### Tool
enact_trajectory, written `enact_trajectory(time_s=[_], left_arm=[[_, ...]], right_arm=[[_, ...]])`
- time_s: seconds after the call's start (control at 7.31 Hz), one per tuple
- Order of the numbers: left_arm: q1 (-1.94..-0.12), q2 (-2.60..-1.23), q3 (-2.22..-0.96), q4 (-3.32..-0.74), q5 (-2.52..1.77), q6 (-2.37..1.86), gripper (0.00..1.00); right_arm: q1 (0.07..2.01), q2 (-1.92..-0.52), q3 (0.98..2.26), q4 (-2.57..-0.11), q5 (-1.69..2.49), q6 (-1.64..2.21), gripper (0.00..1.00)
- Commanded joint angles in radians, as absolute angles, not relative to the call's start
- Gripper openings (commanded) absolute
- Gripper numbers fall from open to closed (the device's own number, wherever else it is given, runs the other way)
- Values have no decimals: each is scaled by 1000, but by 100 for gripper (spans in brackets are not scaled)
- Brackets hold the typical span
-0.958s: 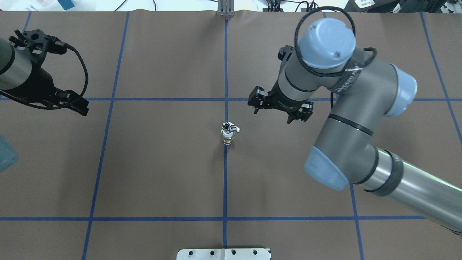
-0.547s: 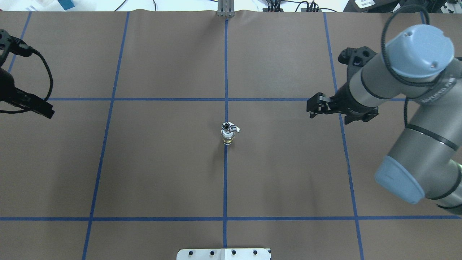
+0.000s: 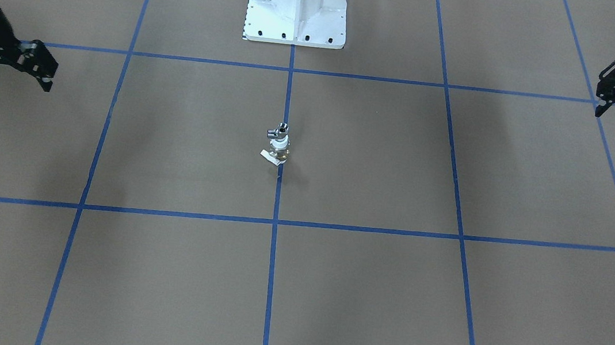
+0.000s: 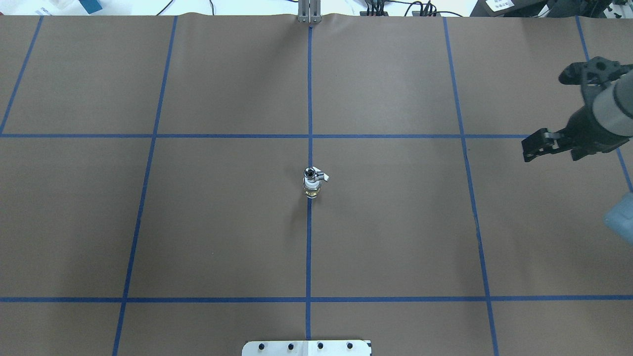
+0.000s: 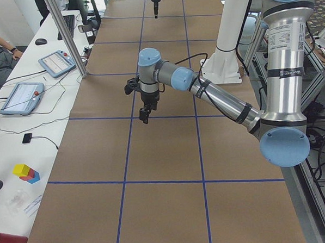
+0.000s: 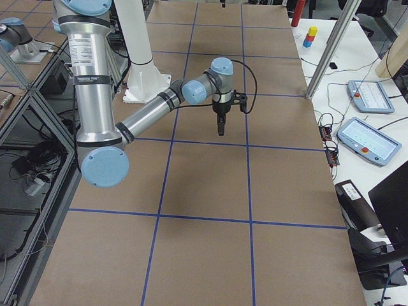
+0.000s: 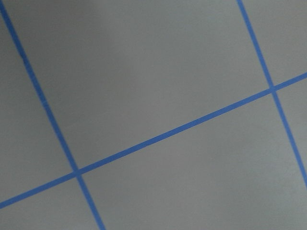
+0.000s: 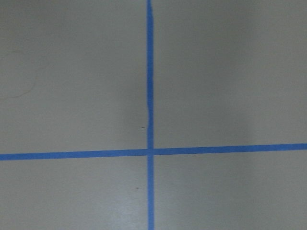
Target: Assemble PPR valve and pipe with both arms
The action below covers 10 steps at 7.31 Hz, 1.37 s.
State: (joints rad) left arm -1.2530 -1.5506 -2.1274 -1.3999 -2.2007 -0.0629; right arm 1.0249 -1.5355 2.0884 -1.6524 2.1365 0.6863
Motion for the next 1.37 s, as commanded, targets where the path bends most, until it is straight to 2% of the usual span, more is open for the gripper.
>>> enact_trajectory(time_s=[0.0, 0.14, 0.41, 0.82, 1.23], left_arm=[[-1366, -1542, -2070, -1399, -2252, 81, 99], [-1371, -1540, -2069, -1390, -2253, 83, 99], [-1411, -1540, -2004, -1396, -2305, 86, 99], [-1413, -1540, -2005, -1397, -2312, 84, 99], [-1417, -1540, -1974, -1397, -2352, 84, 99]], right_arm=[[1185, -1667, 1990, -1480, 2236, 490, 99], [1248, -1718, 1927, -1376, 2303, 442, 99], [1304, -1781, 1928, -1315, 2313, 416, 99], [1324, -1781, 1931, -1331, 2321, 379, 99], [1415, -1767, 1927, -1506, 2322, 145, 99]])
